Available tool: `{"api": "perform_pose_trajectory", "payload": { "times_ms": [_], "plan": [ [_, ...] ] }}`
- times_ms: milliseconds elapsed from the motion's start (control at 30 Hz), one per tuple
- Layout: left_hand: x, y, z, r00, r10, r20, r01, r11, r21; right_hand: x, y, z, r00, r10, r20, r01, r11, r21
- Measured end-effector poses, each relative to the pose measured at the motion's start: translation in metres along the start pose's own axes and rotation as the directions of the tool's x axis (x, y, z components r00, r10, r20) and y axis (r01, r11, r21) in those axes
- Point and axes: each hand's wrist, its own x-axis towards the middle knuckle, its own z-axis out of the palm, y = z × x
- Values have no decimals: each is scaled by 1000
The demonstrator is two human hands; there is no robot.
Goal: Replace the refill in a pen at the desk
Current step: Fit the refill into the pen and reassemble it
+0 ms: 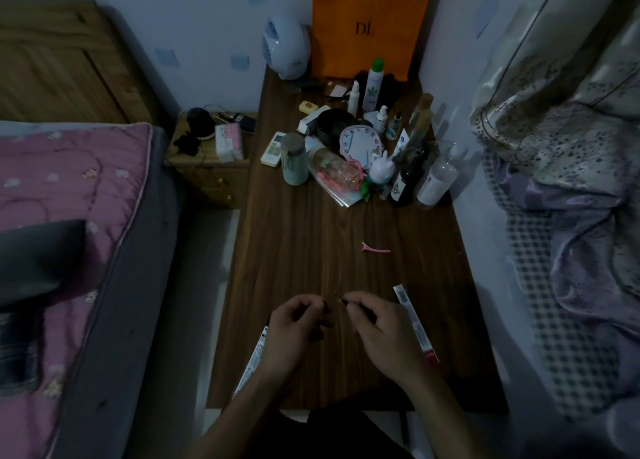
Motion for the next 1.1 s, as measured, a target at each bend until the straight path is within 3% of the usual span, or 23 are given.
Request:
{"api": "perform_pose_trajectory", "payload": {
  "times_ms": [167,500,1100],
  "plan": [
    [-14,6,-8,997,34,71,-25,992,-123,-2,-27,-5,992,-92,87,99,993,-68],
    [-30,22,-5,994,64,88,-44,975,-218,-8,-55,-17,972,-230,57,237,933,-271],
    [-34,32,-4,995,70,69,-47,955,-292,-10,-68,-19,962,-264,66,272,921,-279]
  ]
}}
